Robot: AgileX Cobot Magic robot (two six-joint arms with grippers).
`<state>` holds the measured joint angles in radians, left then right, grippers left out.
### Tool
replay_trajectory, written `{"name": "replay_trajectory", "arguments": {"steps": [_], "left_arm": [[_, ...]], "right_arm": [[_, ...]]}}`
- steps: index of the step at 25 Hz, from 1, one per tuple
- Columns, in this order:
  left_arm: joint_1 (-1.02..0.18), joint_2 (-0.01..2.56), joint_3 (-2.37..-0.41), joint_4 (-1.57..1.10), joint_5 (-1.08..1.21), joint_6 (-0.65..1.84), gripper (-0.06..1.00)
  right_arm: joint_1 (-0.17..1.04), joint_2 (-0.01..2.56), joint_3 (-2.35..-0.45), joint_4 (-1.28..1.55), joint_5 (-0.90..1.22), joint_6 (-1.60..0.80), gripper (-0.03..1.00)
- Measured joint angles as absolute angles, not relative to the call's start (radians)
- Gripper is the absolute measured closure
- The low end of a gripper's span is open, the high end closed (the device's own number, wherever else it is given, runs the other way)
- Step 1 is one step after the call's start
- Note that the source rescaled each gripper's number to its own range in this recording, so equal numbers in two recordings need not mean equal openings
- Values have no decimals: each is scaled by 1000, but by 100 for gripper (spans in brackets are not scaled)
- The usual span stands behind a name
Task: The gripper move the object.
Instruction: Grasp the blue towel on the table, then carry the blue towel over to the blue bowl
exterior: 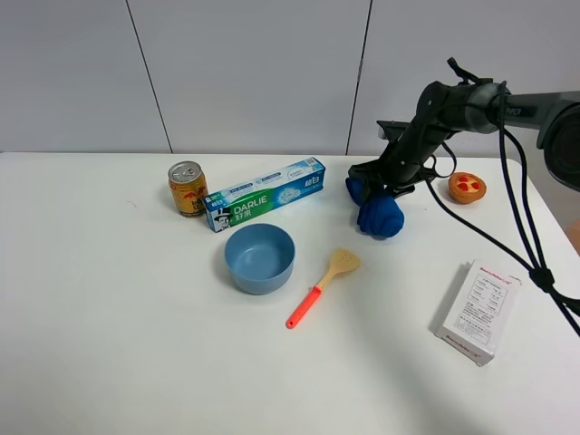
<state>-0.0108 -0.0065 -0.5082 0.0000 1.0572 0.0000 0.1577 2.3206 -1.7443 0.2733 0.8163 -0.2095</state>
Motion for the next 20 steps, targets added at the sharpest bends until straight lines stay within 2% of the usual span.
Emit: {"name": "replay_trajectory", "arguments": {"steps": [11, 20], "left_arm": [[-11, -7, -508, 0, 1057, 0, -6], [-11, -7, -508, 0, 1057, 0, -6]], "right_arm": [[172, 2215, -1746, 272, 891, -210, 97], [321, 2058, -1781, 282, 894, -218, 97]]}}
